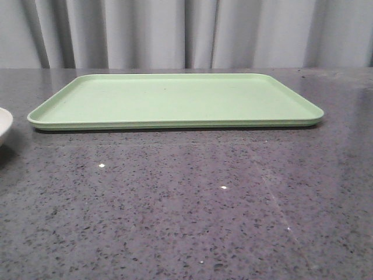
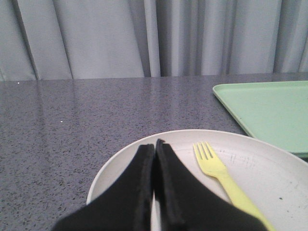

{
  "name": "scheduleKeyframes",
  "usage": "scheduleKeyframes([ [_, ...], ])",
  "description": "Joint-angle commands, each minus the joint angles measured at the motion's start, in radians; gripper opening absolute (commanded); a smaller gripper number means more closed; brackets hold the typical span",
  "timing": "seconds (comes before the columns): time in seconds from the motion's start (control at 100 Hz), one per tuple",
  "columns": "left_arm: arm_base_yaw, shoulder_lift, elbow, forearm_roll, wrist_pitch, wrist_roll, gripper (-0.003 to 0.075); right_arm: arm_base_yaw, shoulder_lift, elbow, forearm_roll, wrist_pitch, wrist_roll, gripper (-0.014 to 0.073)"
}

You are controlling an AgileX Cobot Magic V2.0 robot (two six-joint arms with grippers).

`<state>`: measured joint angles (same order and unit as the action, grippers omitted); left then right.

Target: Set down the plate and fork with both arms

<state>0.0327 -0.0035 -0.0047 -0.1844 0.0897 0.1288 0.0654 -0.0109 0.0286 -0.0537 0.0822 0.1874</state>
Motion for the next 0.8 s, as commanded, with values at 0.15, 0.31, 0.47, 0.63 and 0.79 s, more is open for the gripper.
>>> scheduleKeyframes([
  [0.15, 0.001, -0.001, -0.174, -0.039, 0.008, -0.002, -0.0021, 0.003, -0.005, -0.121, 0.003, 0.005, -0.010, -0.0067],
  [0.31, 0.001, 0.089, -0.349, -0.039, 0.102, -0.002, -0.0021, 0.003, 0.071, -0.259, 0.016, 0.134, -0.010, -0.0067],
  [0.47, 0.001, 0.235, -0.516, -0.039, 0.232, -0.002, -0.0021, 0.003, 0.188, -0.422, 0.020, 0.269, -0.010, -0.0067],
  [0.63, 0.001, 0.391, -0.665, -0.039, 0.329, -0.002, -0.0021, 0.003, 0.324, -0.577, 0.020, 0.361, -0.011, -0.0067],
  [0.79, 0.001, 0.546, -0.781, -0.039, 0.428, -0.002, -0.0020, 0.003, 0.459, -0.699, 0.020, 0.461, -0.011, -0.0067],
])
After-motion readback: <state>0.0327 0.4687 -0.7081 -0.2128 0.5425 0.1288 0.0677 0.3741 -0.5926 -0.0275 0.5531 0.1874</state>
